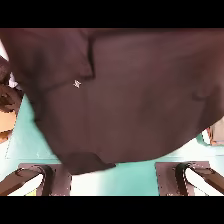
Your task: Fold the shirts.
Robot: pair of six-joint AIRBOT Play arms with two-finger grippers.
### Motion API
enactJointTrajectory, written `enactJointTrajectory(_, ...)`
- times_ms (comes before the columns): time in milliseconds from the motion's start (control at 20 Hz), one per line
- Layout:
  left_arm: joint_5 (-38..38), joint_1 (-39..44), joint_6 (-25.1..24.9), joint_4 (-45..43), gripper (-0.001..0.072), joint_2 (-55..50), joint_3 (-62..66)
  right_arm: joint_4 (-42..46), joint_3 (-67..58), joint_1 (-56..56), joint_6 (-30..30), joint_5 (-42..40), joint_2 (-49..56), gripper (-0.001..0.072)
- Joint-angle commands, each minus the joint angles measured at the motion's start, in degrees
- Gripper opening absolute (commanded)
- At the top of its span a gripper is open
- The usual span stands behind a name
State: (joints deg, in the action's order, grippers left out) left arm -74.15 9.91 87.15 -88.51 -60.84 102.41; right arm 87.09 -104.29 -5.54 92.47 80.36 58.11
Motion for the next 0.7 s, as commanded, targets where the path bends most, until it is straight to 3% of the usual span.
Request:
enactJointTrajectory(0,1.81,-0.02,0.02,0.02,0.0023,-12.72,-8.98,-0.33,12.17,0.0,-0.04,0.17,8.2,0.0015)
enactJointTrajectory(200,8.59,-0.02,-0.17,0.02,0.0023,-26.6,-10.01,-0.57,20.17,0.0,-0.09,-5.44,20.35,0.0015)
enactJointTrajectory(400,14.73,-1.49,-0.15,1.84,0.0023,-30.95,-9.99,-2.21,17.25,-0.07,-0.07,-8.68,29.22,0.0016)
enactJointTrajectory(650,4.66,-5.92,-2.43,9.7,0.0023,-30.91,-7.82,-4.0,10.49,-0.74,-2.21,-5.81,30.58,0.0016)
